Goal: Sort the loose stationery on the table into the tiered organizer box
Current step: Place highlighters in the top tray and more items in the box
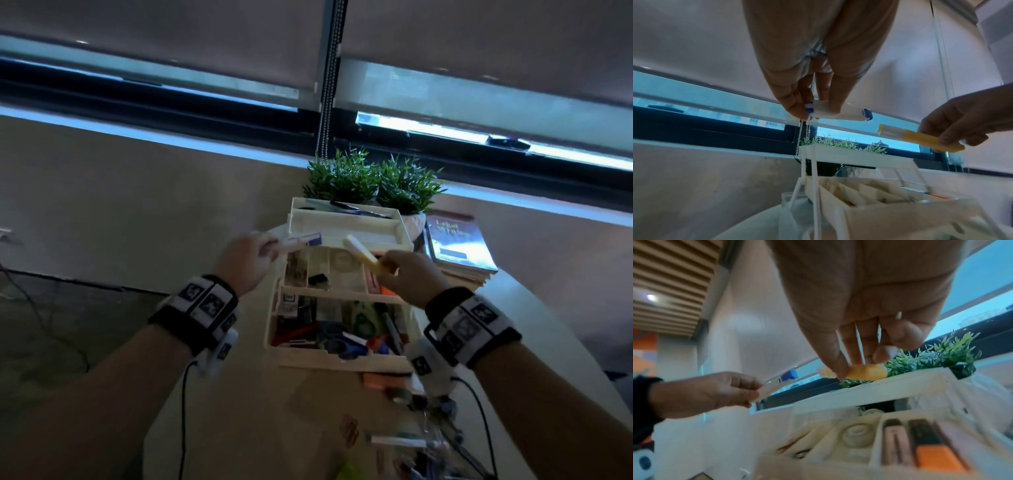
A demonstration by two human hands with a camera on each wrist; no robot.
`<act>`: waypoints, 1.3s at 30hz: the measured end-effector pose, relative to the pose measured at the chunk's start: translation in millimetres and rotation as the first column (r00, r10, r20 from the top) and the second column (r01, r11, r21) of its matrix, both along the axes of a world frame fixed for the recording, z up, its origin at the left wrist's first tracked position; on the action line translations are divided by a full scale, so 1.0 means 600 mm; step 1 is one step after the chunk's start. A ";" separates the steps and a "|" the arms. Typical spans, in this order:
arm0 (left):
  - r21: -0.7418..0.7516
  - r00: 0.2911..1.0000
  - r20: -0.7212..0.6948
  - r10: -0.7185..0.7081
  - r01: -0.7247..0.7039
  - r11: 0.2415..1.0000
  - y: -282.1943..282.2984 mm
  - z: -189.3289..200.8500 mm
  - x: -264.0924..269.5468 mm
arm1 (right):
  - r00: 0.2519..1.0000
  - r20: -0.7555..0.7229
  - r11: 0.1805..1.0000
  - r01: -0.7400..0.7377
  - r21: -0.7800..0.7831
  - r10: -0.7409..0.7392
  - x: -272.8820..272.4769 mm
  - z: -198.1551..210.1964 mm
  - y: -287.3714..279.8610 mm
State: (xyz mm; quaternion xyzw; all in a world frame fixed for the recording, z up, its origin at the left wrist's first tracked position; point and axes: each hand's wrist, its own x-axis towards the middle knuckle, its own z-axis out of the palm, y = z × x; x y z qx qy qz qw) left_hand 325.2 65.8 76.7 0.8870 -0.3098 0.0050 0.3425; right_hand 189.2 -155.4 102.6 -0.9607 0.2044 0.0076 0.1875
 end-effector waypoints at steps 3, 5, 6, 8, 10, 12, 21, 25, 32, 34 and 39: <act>0.108 1.000 0.006 -0.020 0.019 0.994 -0.063 0.021 0.052 | 0.999 0.011 0.996 0.049 -0.072 -0.049 0.070 0.013 -0.052; 0.171 0.999 -0.015 -0.040 0.042 0.984 -0.098 0.024 0.076 | 1.000 -0.007 0.983 0.020 -0.181 -0.022 0.114 0.013 -0.073; 0.195 0.998 -0.023 -0.053 0.056 0.979 -0.113 0.021 0.085 | 1.000 -0.015 0.977 0.006 -0.211 -0.009 0.132 0.013 -0.079; 0.243 0.997 -0.033 -0.077 0.082 0.967 -0.137 0.013 0.099 | 0.998 -0.054 0.973 -0.028 -0.230 0.015 0.166 0.012 -0.082; 0.271 0.994 -0.054 -0.091 0.102 0.957 -0.151 0.001 0.109 | 0.993 -0.103 0.965 -0.083 -0.249 0.059 0.196 0.005 -0.079; 0.275 0.996 -0.043 -0.082 0.091 0.957 -0.158 -0.011 0.118 | 0.982 -0.152 0.949 -0.150 -0.279 0.111 0.222 -0.006 -0.073; 0.328 0.997 0.070 0.044 -0.065 0.942 -0.156 -0.018 0.130 | 0.995 0.038 0.995 -0.086 -0.044 0.088 0.268 -0.039 -0.052; 0.227 0.994 0.071 0.087 -0.101 0.969 -0.130 -0.014 0.079 | 0.982 0.186 0.999 -0.014 0.040 0.006 0.197 -0.027 -0.057; 0.062 0.997 -0.069 -0.017 0.022 0.998 -0.039 -0.055 -0.090 | 0.935 0.311 0.979 0.124 0.163 -0.170 -0.032 -0.036 -0.054; 0.062 0.971 -0.218 -0.099 0.115 0.991 -0.018 -0.080 -0.141 | 0.919 0.296 0.961 0.220 0.166 -0.261 -0.102 -0.063 -0.050; 0.294 0.850 -0.446 -0.278 0.433 0.852 -0.022 -0.135 -0.238 | 0.934 -0.017 0.916 0.354 0.190 -0.357 -0.199 -0.148 -0.054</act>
